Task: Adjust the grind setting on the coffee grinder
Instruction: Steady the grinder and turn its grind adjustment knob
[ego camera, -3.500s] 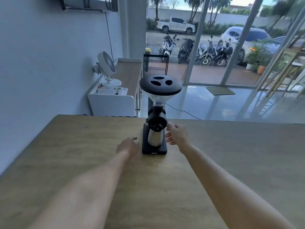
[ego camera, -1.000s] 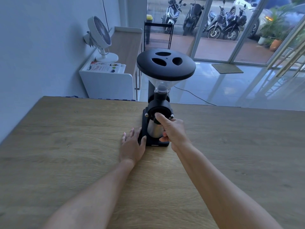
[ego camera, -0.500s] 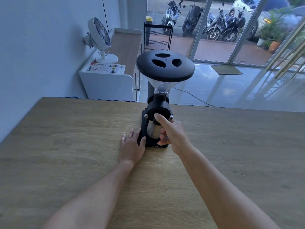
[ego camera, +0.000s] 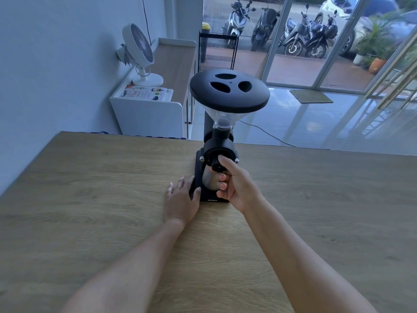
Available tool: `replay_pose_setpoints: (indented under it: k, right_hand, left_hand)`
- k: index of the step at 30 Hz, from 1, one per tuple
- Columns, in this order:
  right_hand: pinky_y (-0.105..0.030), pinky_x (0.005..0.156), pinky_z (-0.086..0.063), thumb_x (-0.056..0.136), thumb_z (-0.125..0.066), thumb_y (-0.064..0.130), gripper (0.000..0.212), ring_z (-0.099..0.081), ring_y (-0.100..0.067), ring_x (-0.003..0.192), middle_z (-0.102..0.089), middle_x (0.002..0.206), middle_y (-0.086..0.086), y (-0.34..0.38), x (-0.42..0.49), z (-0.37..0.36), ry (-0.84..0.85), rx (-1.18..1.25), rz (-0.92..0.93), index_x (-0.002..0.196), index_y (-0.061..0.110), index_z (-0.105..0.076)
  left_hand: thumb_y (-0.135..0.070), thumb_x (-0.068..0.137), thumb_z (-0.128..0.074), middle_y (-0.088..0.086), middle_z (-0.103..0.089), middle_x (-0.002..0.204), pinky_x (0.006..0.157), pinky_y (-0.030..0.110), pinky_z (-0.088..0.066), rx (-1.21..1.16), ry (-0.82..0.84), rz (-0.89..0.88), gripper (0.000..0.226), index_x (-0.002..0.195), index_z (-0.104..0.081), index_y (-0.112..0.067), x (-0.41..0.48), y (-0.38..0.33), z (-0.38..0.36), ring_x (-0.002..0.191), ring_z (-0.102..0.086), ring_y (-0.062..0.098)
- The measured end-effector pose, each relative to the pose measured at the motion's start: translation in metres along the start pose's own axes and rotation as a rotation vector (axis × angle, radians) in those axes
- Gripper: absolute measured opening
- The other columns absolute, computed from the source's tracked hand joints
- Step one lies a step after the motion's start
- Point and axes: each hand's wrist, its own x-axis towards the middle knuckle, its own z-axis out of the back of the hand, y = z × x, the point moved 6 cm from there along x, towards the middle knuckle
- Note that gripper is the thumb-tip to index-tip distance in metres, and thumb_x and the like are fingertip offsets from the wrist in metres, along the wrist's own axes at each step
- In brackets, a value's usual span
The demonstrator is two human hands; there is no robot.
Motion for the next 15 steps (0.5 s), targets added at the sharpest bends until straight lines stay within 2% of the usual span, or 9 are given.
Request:
replay_pose_setpoints:
  k: [9, 15]
  right_hand:
    - [-0.024, 0.041, -0.039, 0.084, -0.075, 0.040, 0.045, -0.037, -0.009, 0.045, -0.043, 0.054, 0.005, 0.0010, -0.0007, 0.0014, -0.049, 0.006, 0.021, 0.111, 0.006, -0.064]
    - [-0.024, 0.040, -0.040, 0.081, -0.078, 0.039, 0.043, -0.037, -0.009, 0.045, -0.042, 0.053, 0.005, 0.0031, -0.0016, 0.0013, -0.078, -0.013, 0.030, 0.105, 0.006, -0.065]
  left_hand:
    - [-0.050, 0.097, -0.034, 0.005, -0.029, 0.154, 0.119, 0.040, -0.009, 0.014, -0.017, -0.013, 0.051, 0.145, -0.028, -0.035, 0.0000, -0.0021, 0.0009, 0.144, -0.013, 0.032]
    - [-0.051, 0.096, -0.032, 0.003, -0.028, 0.155, 0.119, 0.041, -0.009, 0.020, -0.009, -0.008, 0.052, 0.146, -0.027, -0.037, 0.0005, -0.0001, -0.0012, 0.144, -0.012, 0.032]
